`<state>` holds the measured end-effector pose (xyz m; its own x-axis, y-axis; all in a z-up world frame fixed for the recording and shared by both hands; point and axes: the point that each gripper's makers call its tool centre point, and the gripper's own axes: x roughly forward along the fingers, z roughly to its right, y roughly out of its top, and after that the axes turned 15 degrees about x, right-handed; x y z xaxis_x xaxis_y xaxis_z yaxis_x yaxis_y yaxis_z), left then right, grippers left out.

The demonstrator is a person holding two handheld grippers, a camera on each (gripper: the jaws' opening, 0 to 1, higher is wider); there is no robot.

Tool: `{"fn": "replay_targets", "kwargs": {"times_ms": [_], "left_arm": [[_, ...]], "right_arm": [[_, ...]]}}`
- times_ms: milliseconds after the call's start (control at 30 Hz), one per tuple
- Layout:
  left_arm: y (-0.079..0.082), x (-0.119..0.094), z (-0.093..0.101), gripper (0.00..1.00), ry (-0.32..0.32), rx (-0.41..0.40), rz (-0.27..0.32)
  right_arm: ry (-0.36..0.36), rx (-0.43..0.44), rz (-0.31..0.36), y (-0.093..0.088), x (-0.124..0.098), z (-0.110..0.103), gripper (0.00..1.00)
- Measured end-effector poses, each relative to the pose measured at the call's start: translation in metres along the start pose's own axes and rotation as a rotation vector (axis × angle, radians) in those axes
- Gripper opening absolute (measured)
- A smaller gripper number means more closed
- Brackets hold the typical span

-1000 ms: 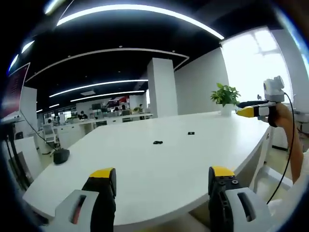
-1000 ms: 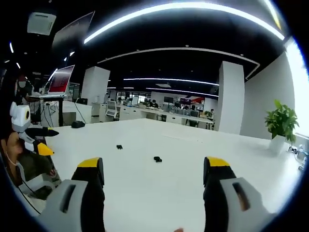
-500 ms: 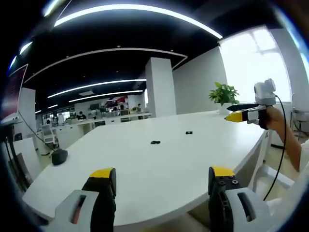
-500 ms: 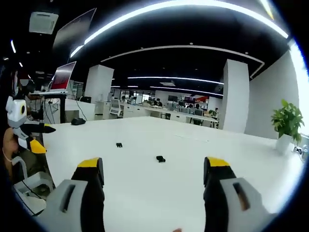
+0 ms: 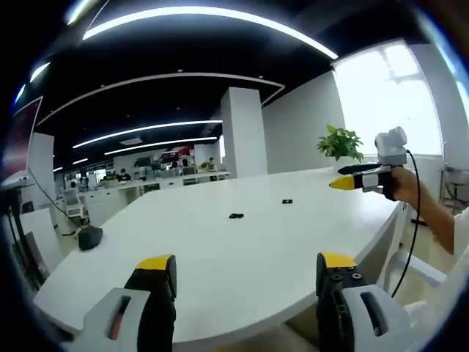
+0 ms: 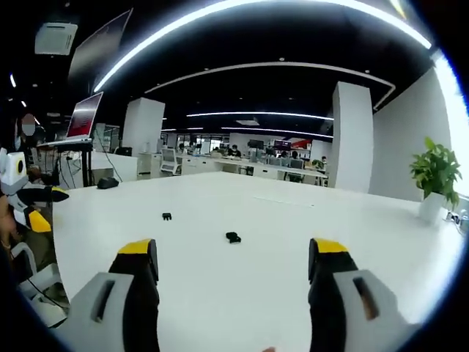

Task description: Snap the two parts of the plastic buckle together until the buckle closes and remains connected.

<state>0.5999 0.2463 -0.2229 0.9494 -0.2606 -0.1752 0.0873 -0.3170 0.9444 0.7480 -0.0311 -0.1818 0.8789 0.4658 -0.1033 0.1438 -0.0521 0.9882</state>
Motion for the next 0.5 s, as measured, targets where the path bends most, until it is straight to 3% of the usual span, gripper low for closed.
{"fn": "replay_targets", "kwargs": {"times_ms": [500], "left_arm": [[-0.004, 0.005, 0.003, 0.79, -0.01, 0.003, -0.011]], "right_arm": [[0.004, 0.007, -0.033, -0.01, 0.017, 0.007, 0.85]]}}
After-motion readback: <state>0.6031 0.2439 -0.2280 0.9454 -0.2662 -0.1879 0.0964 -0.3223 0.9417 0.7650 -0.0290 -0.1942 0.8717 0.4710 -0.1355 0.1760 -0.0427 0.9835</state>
